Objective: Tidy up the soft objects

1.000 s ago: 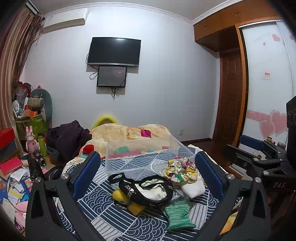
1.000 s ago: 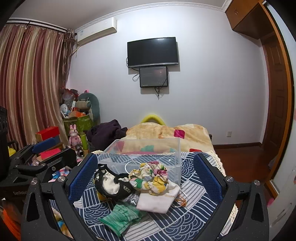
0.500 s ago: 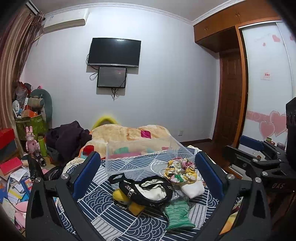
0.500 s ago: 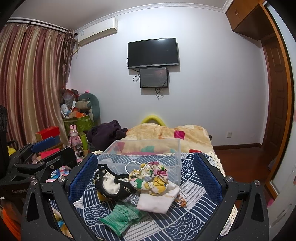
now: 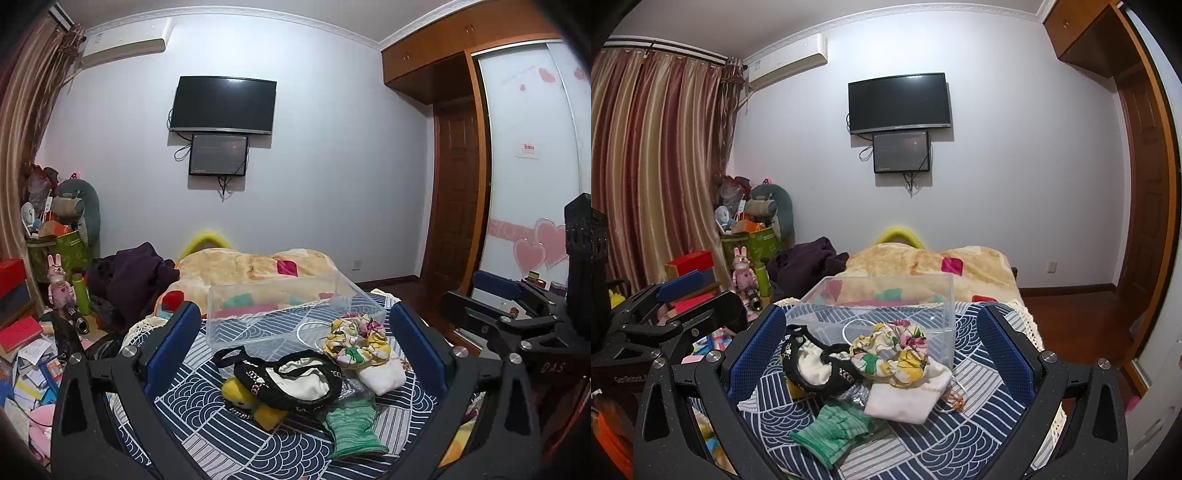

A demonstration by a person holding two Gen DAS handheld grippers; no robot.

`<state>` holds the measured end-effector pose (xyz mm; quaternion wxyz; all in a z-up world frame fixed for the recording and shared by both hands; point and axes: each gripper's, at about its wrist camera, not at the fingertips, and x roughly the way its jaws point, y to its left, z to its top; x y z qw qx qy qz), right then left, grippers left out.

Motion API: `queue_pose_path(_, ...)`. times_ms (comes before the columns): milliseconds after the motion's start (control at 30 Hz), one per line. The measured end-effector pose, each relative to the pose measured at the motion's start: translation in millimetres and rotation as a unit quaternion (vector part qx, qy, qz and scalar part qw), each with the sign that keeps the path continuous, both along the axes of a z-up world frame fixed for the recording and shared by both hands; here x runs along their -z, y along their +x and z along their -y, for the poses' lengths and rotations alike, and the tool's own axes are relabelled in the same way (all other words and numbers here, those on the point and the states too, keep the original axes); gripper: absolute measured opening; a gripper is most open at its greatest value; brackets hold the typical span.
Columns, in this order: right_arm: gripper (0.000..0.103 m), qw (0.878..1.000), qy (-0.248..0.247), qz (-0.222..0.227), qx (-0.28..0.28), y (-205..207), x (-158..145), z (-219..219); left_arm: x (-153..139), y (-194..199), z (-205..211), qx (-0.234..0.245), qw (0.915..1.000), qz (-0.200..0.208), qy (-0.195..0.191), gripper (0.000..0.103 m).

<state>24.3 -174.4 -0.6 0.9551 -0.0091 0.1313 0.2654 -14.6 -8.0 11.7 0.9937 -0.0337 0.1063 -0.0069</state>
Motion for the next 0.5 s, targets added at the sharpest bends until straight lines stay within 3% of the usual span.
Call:
queue_pose_path(267,0.103,1.000,0.007,-0.013,0.006,11.4,7.0,6.7,8.1,7.9,4.0,-0.004,0.9999,-0.005,0.016,0.102)
queue_pose_path(333,0.102,1.000,0.009,-0.019,0.007,15.9,10.4,8.1,11.2,11.9,3.8,-0.002,0.9998,-0.011,0.016,0.088)
queue_pose_path(500,0.083,0.998,0.006,-0.059,0.006,35.6,25.5,8.6,23.8,29.7,-5.4,-0.002,0.9990,-0.045,0.002,0.076)
